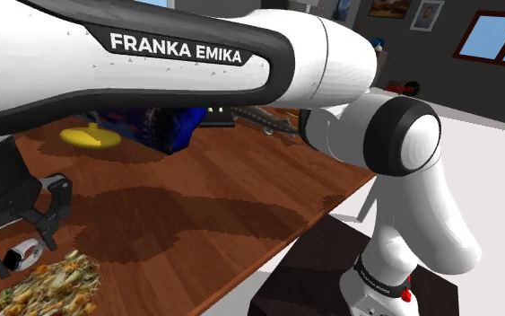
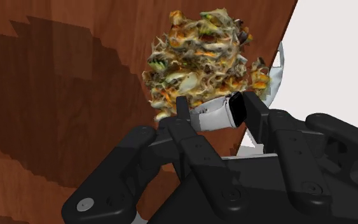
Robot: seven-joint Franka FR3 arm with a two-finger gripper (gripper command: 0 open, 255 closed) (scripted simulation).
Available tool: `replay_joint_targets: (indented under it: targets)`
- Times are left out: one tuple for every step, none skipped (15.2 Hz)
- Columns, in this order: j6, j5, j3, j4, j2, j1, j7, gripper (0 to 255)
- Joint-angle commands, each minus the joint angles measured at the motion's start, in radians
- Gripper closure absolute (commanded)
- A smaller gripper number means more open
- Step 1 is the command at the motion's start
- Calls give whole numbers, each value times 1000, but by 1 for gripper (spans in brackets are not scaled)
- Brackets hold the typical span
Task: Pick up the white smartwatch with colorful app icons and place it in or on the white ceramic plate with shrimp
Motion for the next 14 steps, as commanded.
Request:
replay_joint_targets:
  targets:
    - [38, 4, 2, -51, -13, -12, 3, 255]
    - [56, 6, 3, -76, -19, -18, 4, 255]
    - [73, 8, 4, -99, -25, -23, 6, 255]
    - [90, 9, 4, -121, -29, -28, 7, 255]
    - [106, 10, 5, -142, -34, -33, 8, 255]
    - [122, 11, 5, -162, -37, -37, 9, 255]
    - [138, 12, 6, -182, -40, -40, 10, 255]
    - [153, 12, 6, -200, -43, -44, 11, 255]
    - [158, 13, 6, -206, -44, -45, 12, 255]
    - [158, 13, 6, -206, -44, -45, 12, 255]
    - [158, 13, 6, -205, -44, -45, 12, 255]
    - [158, 13, 6, -205, -44, -45, 12, 255]
    - [158, 13, 6, -205, -44, -45, 12, 255]
    - [158, 13, 6, -205, -44, -45, 12, 255]
